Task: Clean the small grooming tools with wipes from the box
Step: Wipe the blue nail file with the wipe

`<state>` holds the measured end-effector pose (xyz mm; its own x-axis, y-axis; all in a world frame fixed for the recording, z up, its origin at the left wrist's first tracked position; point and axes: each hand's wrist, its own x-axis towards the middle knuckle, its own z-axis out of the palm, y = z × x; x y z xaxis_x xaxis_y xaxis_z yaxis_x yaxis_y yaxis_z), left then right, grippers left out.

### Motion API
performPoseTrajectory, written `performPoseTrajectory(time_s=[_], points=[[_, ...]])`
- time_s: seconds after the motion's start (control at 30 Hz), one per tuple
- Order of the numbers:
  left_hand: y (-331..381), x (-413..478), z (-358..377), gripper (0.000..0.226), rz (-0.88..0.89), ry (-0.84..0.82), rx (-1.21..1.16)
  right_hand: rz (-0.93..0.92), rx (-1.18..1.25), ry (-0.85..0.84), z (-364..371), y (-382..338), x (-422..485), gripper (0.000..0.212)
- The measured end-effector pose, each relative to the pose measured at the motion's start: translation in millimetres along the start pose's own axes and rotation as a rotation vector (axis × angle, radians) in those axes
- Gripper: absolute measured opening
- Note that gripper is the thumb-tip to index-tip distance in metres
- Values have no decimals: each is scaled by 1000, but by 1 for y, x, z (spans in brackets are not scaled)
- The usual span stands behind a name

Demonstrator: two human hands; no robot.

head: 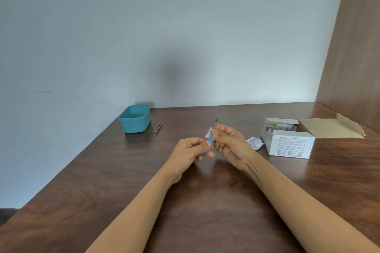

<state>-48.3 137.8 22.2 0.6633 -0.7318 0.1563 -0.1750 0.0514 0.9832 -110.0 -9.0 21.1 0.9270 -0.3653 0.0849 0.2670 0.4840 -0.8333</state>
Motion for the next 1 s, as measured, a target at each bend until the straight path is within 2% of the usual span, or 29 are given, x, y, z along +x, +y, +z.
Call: performPoseTrajectory(time_s=[0.13, 0.33, 0.53, 0.63, 0.7, 0.77, 0.87, 1.0], points=[[0, 0, 3, 14, 11, -28, 7, -37, 113, 9, -1, 0, 3, 14], [-2, -1, 0, 19, 15, 6, 9, 83, -187, -87, -3, 2, -1, 24], [-3, 2, 2, 13, 19, -14, 1, -31, 107, 65, 3, 3, 2, 20], [-6, 2, 2, 14, 24, -42, 41, -62, 185, 106, 2, 1, 5, 29], [-7, 2, 2, 15, 35, -37, 52, -43, 122, 93, 0, 0, 3, 30], [-7, 1, 1, 15, 48, -9, 36, -4, -18, 55, 0, 2, 0, 18], [-8, 3, -2, 17, 50, 30, 21, 31, -150, 14, 4, 5, -3, 18], [-9, 4, -1, 14, 37, 7, 36, -56, -89, 110, 5, 3, -3, 23]])
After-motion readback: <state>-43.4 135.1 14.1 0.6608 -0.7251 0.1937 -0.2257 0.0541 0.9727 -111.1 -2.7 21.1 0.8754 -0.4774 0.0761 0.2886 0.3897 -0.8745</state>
